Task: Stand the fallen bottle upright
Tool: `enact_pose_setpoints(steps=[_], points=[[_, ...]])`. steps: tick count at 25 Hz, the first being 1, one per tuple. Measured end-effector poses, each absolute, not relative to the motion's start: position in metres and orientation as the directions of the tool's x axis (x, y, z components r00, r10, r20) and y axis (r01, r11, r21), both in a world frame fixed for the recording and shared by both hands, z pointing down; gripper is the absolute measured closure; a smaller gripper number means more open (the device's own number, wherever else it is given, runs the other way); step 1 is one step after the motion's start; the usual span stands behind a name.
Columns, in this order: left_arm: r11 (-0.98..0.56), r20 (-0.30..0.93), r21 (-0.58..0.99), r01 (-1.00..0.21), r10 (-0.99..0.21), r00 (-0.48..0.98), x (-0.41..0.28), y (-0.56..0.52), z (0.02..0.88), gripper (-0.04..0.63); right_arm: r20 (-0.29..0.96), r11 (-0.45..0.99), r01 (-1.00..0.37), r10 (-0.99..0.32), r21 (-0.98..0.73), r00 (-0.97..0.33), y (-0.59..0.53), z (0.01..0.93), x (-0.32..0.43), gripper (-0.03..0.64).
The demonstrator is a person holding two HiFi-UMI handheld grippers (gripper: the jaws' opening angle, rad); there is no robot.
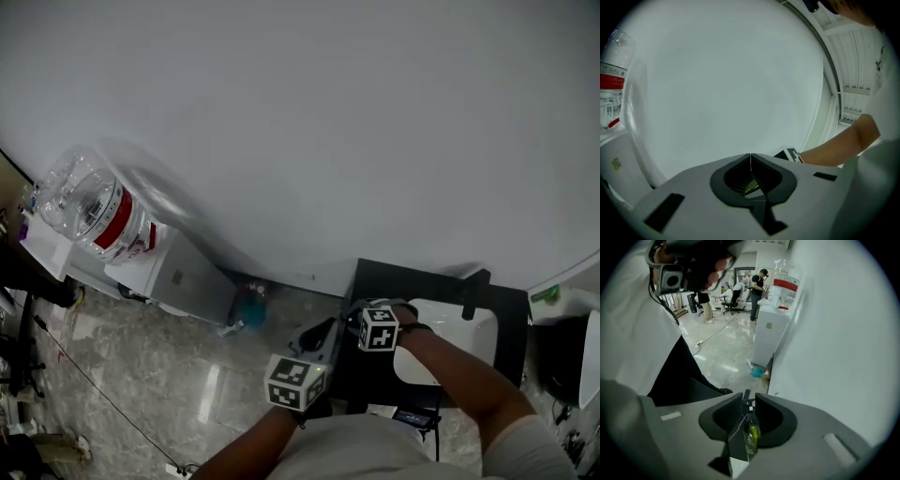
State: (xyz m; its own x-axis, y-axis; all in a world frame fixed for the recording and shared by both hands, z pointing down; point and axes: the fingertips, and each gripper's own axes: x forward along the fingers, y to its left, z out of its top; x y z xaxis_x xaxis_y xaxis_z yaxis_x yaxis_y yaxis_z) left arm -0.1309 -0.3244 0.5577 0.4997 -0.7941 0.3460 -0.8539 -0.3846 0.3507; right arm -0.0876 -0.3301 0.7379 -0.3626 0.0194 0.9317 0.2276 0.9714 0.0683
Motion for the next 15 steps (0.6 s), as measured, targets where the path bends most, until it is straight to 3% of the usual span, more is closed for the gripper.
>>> enact_pose_setpoints(steps=[7, 15], points=[[-0.361, 0.385, 0.371, -0.856, -0.779, 0.495, -0.148, -0.352, 0.584, 0.588, 0.984, 0.936, 0.35, 0.084, -0.025, -0.154, -0.344, 0.817, -0.076, 0.552], [-0.313, 0.416, 0.383, -0.869, -0.782, 0.465, -0.167, -0.353, 0.602, 0.588, 0.993, 0.909, 0.416, 0.078, -0.033, -0.09, -0.348, 0.863, -0.076, 0.505]])
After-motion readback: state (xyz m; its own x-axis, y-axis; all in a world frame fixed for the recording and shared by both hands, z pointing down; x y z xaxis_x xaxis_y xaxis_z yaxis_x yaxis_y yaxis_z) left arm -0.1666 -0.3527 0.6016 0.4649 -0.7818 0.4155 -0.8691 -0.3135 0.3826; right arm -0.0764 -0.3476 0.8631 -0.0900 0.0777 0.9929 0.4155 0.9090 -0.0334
